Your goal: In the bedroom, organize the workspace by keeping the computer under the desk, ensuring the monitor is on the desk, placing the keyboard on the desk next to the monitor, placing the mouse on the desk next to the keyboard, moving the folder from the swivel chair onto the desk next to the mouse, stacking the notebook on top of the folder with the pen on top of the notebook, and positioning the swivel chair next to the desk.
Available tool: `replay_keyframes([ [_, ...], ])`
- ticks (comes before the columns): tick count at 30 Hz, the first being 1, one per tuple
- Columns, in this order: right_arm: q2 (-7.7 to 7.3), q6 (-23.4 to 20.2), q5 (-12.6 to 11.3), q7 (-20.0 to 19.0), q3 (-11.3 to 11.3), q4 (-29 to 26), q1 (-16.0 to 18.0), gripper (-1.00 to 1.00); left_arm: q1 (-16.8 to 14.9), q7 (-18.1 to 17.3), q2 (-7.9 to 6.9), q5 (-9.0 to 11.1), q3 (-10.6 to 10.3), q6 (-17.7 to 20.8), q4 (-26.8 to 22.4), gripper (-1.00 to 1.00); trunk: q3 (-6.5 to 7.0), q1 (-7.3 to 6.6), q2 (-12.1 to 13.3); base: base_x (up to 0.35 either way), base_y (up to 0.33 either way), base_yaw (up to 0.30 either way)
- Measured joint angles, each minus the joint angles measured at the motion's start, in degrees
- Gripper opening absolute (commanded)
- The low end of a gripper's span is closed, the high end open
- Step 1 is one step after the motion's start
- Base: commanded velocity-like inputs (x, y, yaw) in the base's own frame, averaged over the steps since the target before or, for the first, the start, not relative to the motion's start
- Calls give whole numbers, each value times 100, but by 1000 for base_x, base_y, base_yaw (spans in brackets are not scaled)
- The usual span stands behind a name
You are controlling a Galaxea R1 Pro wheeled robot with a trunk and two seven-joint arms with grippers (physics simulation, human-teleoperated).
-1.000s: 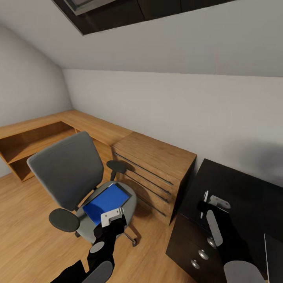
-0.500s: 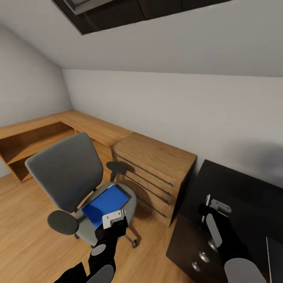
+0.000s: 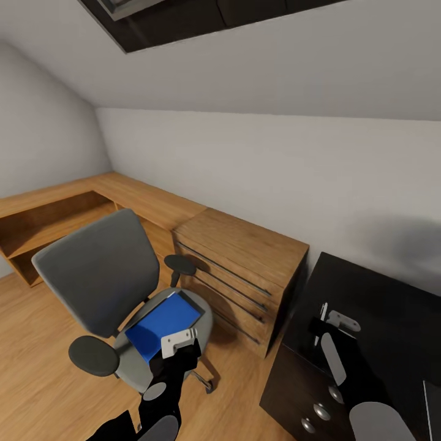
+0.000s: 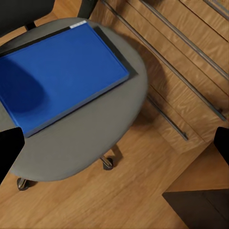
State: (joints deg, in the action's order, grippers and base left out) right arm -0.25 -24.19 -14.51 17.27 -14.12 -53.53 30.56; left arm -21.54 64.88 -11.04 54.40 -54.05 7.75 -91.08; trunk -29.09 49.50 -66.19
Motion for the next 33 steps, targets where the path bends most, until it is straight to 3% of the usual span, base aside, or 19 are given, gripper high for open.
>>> replay_keyframes([
  [3,0,3,-1,3,0,0,0,-100,1,3,0,0,-4,0,0,100,0,0,0,0,0,0],
  [4,0,5,-1,4,0,0,0,100,1,5,0,0,-3,0,0,100,0,0,0,0,0,0],
  [20,0,2,-27,-2,0,-53,0,100,0,7,0,0,-1,0,2,100,0,0,0,0,0,0],
  [30,60,-84,-36,52,11,-910,-17,100,0,8,-2,0,0,0,-7,100,0,0,0,0,0,3],
  [33,112,-87,-26,61,15,-942,-17,100,3,8,-6,0,1,0,-13,100,0,0,0,0,0,126],
])
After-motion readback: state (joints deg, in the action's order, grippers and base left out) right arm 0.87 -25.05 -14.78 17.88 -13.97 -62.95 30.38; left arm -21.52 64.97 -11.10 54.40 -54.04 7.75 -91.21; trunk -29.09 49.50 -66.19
